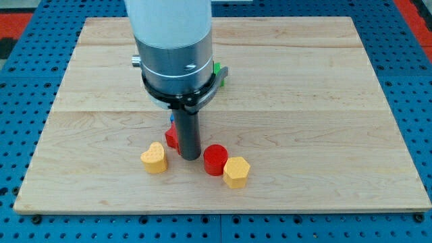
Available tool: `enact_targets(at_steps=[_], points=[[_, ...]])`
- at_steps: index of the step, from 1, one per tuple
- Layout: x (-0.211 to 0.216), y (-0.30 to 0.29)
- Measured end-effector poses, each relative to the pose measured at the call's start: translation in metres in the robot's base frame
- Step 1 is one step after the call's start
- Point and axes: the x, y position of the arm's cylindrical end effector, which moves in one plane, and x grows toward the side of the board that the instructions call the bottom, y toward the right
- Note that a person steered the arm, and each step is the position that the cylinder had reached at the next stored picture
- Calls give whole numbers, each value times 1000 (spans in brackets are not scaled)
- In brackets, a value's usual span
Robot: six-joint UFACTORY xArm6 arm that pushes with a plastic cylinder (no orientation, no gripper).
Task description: Push the blue triangle towards the bottom left of the board
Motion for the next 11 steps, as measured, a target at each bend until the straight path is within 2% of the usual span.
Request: enact_targets(at_steps=[3, 4, 6, 8, 9, 10, 11], points=[[-5, 34], [-38, 79], [-99, 27], [-70, -122], [-75, -110], [-105, -96], [-115, -134]])
